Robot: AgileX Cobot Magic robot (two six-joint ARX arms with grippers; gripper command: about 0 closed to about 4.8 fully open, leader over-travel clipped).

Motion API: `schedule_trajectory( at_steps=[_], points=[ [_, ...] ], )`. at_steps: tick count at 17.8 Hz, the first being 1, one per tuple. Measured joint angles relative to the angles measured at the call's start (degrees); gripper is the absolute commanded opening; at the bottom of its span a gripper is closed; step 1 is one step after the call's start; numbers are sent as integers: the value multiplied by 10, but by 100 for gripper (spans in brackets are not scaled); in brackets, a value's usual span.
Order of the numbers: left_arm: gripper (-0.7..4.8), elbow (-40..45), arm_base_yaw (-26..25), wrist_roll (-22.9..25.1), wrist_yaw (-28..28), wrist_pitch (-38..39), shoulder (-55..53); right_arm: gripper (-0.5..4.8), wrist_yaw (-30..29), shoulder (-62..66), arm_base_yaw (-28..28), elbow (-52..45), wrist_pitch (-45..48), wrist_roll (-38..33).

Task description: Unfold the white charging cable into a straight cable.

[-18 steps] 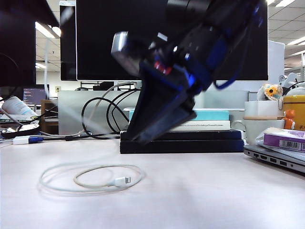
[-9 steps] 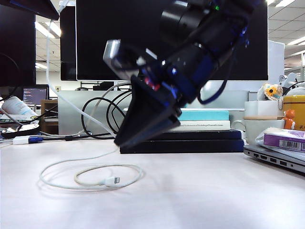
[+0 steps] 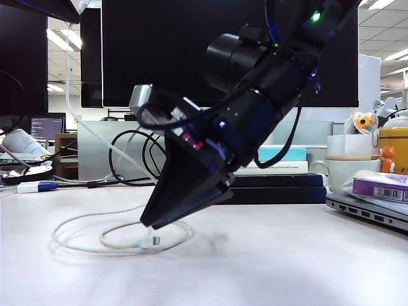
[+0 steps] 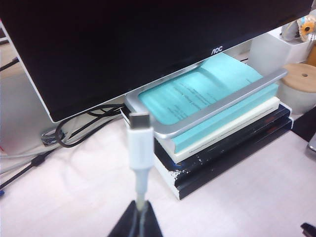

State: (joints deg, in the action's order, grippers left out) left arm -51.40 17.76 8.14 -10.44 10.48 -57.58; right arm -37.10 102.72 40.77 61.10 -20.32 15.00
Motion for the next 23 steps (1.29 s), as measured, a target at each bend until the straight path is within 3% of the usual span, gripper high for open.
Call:
schedule_trajectory(
  at_steps=[7,9,17,23],
  points=[
    [-5,0,-3,0,1,0,0,93,0,30,1,2,9,-2],
    [-5,0,-4,0,2,0,0,4,0,30,1,2,10,-2],
    [-5,0,-10,2,3,2,0,-1,15,30,-3,3,37,-18],
    [-5,0,-102,13,8,36,0,-1,53,-47,-42,3,14,-49]
  ],
)
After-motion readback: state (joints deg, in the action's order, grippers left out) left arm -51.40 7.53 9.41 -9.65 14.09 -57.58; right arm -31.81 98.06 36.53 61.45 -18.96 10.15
